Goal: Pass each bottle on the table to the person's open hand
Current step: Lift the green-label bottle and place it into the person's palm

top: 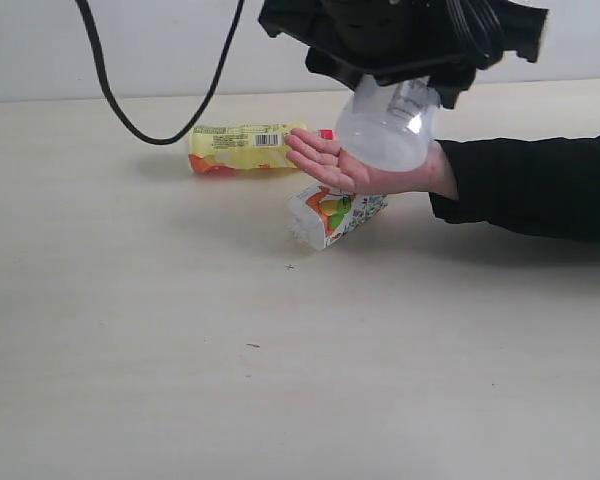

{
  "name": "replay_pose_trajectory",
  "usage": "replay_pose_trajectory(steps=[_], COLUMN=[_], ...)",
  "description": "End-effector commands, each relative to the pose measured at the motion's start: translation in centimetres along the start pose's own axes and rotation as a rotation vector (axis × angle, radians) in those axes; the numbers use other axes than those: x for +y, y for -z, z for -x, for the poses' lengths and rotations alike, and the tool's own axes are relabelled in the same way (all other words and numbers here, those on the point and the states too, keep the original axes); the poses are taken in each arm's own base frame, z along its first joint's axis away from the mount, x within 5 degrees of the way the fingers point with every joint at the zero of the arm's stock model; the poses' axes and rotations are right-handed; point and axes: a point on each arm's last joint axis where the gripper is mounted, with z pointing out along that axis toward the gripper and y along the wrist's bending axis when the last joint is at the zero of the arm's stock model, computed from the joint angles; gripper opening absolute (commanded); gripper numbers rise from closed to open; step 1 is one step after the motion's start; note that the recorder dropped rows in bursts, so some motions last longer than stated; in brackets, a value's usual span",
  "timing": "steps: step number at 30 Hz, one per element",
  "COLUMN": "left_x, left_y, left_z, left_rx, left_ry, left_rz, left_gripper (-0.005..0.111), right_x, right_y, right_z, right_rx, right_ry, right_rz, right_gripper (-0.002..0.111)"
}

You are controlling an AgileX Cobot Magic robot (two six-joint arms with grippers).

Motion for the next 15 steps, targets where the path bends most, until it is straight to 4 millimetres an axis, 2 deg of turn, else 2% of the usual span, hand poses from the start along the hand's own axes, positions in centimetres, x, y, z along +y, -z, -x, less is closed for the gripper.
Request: replay_pose_trajectory(steps=[1,8,15], left_x=[2.2,4.6,5.8], left_y=[-1.0,-5.4,-9.6], left_z=[0.9,1.4,1.7], left_rx=[0.002,0.033,0.026], left_ry=[0.084,0.178,0.283], left_rz=[0.042,0.084,0.021], left_gripper=[0.000,0.000,0.000], right_x=[0.0,0.0,0.0], right_y=[0.0,0.0,0.0], right_z=[-0.1,-0.1,-0.1], right_rx=[-0.006,-0.006,-0.006], right_ry=[-0.001,-0.001,-0.001], right_rz=[-0.005,-0.005,-0.005], right_gripper=[0.000,0.000,0.000])
